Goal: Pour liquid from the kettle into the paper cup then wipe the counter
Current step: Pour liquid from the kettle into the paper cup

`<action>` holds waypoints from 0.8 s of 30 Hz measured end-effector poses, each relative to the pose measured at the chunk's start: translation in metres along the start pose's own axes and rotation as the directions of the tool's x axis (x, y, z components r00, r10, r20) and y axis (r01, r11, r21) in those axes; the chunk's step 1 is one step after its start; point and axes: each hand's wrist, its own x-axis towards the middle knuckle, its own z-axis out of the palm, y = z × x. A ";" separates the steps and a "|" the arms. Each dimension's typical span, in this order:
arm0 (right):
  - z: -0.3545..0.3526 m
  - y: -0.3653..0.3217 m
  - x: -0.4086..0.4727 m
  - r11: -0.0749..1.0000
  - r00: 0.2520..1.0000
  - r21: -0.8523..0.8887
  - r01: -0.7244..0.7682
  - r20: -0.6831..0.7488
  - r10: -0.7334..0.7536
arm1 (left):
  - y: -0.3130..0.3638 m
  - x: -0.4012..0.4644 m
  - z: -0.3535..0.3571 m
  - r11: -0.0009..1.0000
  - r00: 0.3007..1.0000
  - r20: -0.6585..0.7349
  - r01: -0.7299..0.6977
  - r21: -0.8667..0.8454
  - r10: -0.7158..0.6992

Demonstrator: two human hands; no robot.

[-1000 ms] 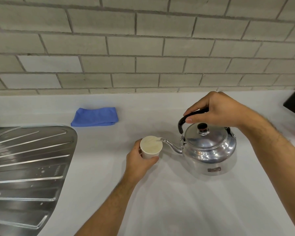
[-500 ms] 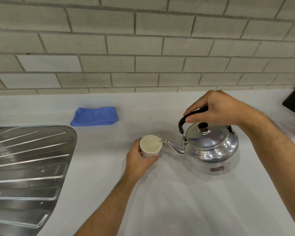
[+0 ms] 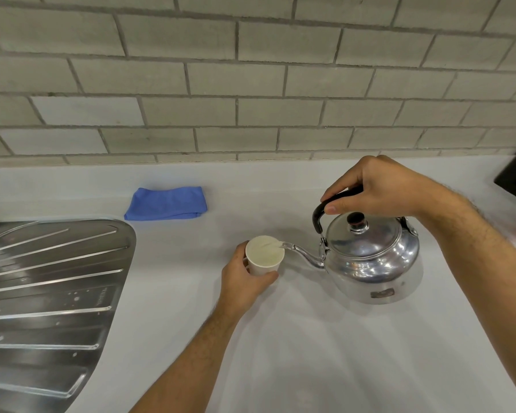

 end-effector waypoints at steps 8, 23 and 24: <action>-0.001 -0.004 0.001 1.000 1.000 -0.009 -0.012 0.015 0.012 | 0.000 0.001 0.000 1.000 1.000 -0.001 -0.002 0.008 0.002; 0.000 -0.005 0.006 1.000 1.000 -0.025 -0.013 0.009 0.014 | 0.002 0.000 -0.001 1.000 1.000 0.010 0.011 0.014 -0.011; 0.000 -0.003 0.006 1.000 1.000 -0.017 -0.011 0.008 0.011 | 0.003 0.000 -0.001 1.000 1.000 0.008 0.010 0.013 -0.010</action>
